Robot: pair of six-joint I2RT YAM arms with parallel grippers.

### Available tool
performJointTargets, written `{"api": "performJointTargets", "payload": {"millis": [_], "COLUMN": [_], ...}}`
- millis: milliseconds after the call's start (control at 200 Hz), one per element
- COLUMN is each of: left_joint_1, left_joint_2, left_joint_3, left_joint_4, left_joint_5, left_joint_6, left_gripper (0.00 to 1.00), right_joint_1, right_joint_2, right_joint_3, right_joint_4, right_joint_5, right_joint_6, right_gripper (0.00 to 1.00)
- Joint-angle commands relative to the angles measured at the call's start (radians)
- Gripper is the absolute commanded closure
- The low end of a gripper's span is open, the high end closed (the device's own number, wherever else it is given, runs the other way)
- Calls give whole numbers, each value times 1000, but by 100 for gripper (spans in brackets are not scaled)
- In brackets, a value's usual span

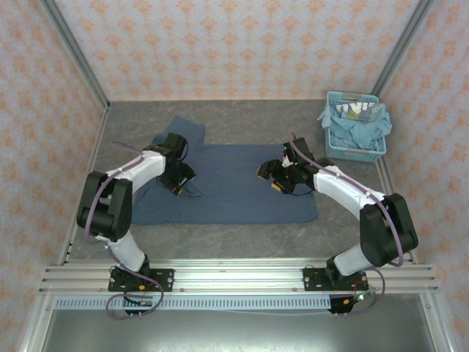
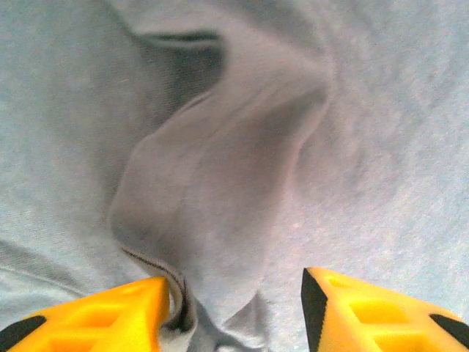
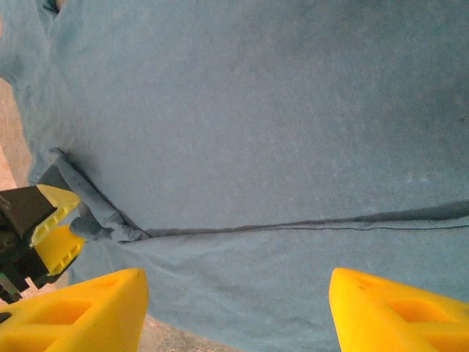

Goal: Fold and stack the t-shirts

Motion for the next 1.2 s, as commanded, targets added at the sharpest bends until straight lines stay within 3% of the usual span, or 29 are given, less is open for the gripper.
{"api": "performJointTargets", "payload": {"millis": [0, 40, 125, 180, 490, 756, 961, 991, 1076, 1196], "left_joint_1": [-15, -19, -25, -31, -56, -107, -116, -117, -123, -139], "left_joint_2": [41, 43, 44, 55, 96, 315, 405, 409, 379, 300], "left_joint_3": [52, 53, 56, 74, 197, 452, 564, 570, 549, 503], "left_joint_4": [-124, -111, -76, -74, -135, -343, -394, -388, -306, -165], "left_joint_5": [-52, -48, -35, -28, -44, -100, -139, -134, -88, -23], "left_joint_6": [9, 6, 2, 8, 60, 254, 346, 356, 391, 445], "left_gripper": [50, 55, 87, 100, 100, 100, 100, 99, 82, 83], "right_joint_1": [-1, 0, -1, -2, -21, -33, -37, -39, -40, -54], "right_joint_2": [8, 7, 6, 5, 11, 25, 27, 25, 20, 10], "right_joint_3": [11, 12, 12, 11, 15, 29, 26, 25, 19, -4], "right_joint_4": [1, -1, -6, -11, -27, -43, -58, -64, -74, -71], "right_joint_5": [27, 30, 36, 40, 44, 34, 29, 33, 50, 66], "right_joint_6": [10, 10, 10, 10, 8, 7, 5, 4, 4, 18], "right_gripper": [34, 34, 34, 34, 36, 36, 36, 36, 36, 36]}}
